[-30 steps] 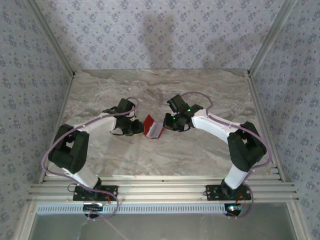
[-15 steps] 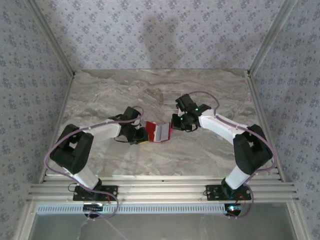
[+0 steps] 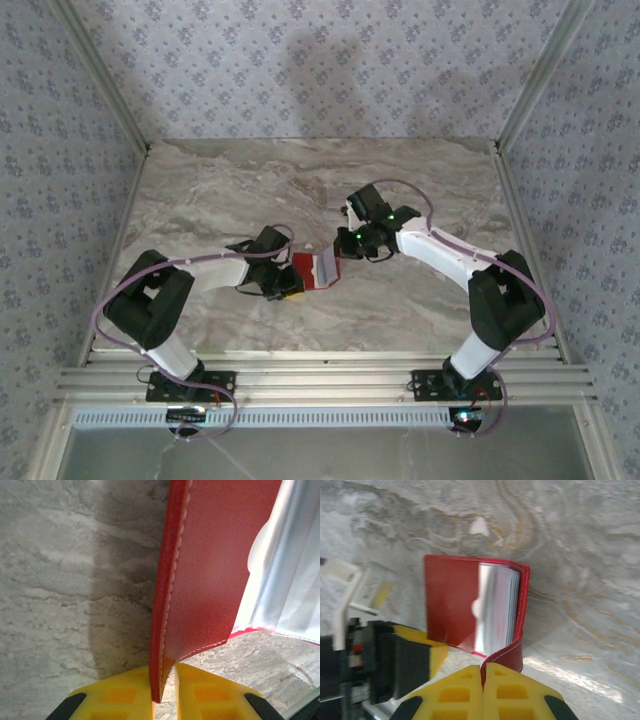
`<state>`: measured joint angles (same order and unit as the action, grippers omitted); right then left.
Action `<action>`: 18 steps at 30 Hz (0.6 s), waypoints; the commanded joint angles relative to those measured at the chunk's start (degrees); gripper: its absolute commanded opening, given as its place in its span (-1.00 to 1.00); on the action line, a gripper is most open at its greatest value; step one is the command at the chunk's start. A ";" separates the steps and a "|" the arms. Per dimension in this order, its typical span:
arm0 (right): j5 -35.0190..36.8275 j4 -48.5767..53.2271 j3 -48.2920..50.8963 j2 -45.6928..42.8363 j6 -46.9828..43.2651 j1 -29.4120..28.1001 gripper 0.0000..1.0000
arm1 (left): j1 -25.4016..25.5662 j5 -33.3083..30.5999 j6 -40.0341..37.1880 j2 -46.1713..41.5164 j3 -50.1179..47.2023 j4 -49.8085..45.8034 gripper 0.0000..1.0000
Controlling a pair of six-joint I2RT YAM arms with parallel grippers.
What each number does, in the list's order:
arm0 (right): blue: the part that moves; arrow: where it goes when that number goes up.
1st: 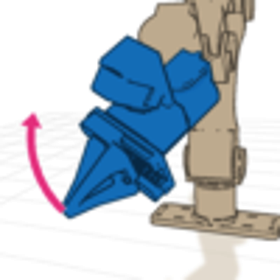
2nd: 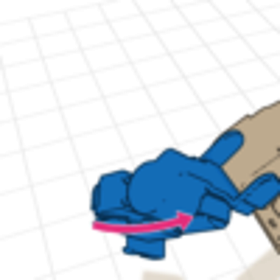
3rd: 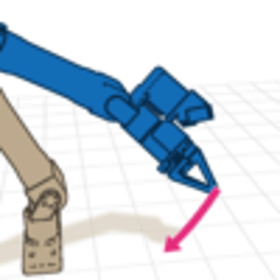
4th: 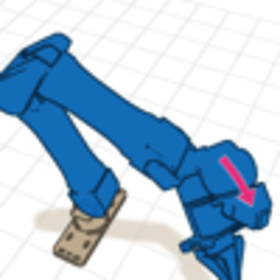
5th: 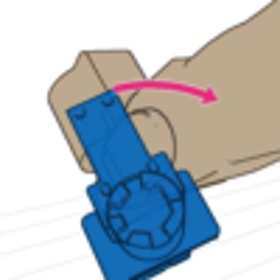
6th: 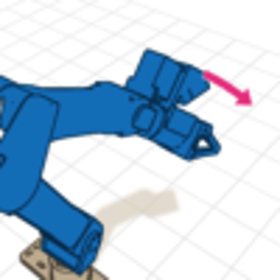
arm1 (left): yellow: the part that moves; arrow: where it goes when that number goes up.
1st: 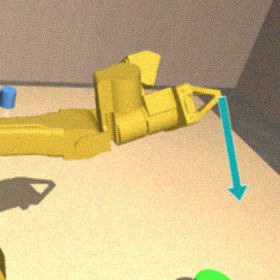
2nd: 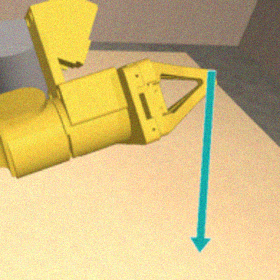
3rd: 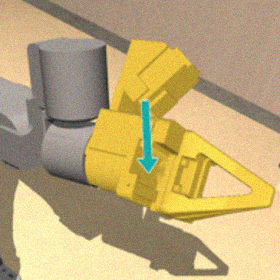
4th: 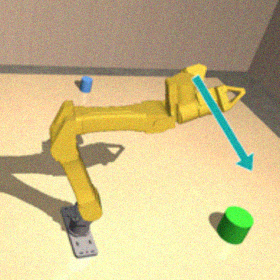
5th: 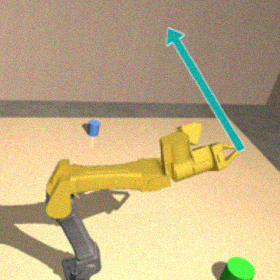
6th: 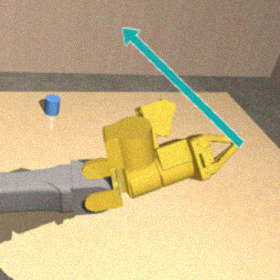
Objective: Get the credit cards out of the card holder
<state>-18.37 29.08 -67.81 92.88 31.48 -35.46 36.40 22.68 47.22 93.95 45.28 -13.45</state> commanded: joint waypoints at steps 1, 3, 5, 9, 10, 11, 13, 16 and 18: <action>-3.05 -1.03 -3.43 -0.37 0.38 -2.39 -1.00 | 0.73 -2.69 -0.80 1.86 1.68 -1.40 -0.63; -3.60 -1.65 -4.16 0.33 1.31 -3.78 -1.00 | 0.70 -3.50 -1.69 1.68 2.32 -2.74 -0.63; -5.01 -2.68 -4.82 1.35 1.99 -4.82 -1.00 | 0.64 -4.36 -2.51 1.52 2.83 -4.30 -0.63; -4.20 -2.20 -6.18 2.74 1.94 -6.07 -1.00 | -0.02 -5.10 -3.59 0.72 2.84 -5.94 -0.63; -3.61 -1.90 -6.09 2.56 1.95 -6.06 -1.00 | -0.29 -5.11 -3.80 0.62 2.57 -6.10 -0.63; -2.86 -1.59 -5.95 2.33 1.89 -6.00 -1.00 | -0.62 -5.07 -4.24 0.70 2.48 -6.28 -0.62; -1.62 -0.17 -5.59 1.59 1.40 -5.76 -1.00 | -1.36 -5.05 -4.89 0.65 2.32 -7.14 -0.60; -0.49 0.89 -4.17 -0.29 0.93 -4.57 -1.00 | -2.19 -4.78 -5.50 -0.25 1.46 -7.87 -0.50; -0.05 1.21 -2.70 -1.81 0.62 -3.56 -1.00 | -2.39 -5.14 -5.92 -1.42 1.04 -9.18 -0.35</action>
<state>-20.01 28.16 -71.70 94.43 32.53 -40.25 35.24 21.43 43.13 94.06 47.09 -17.12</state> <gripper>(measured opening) 0.062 0.307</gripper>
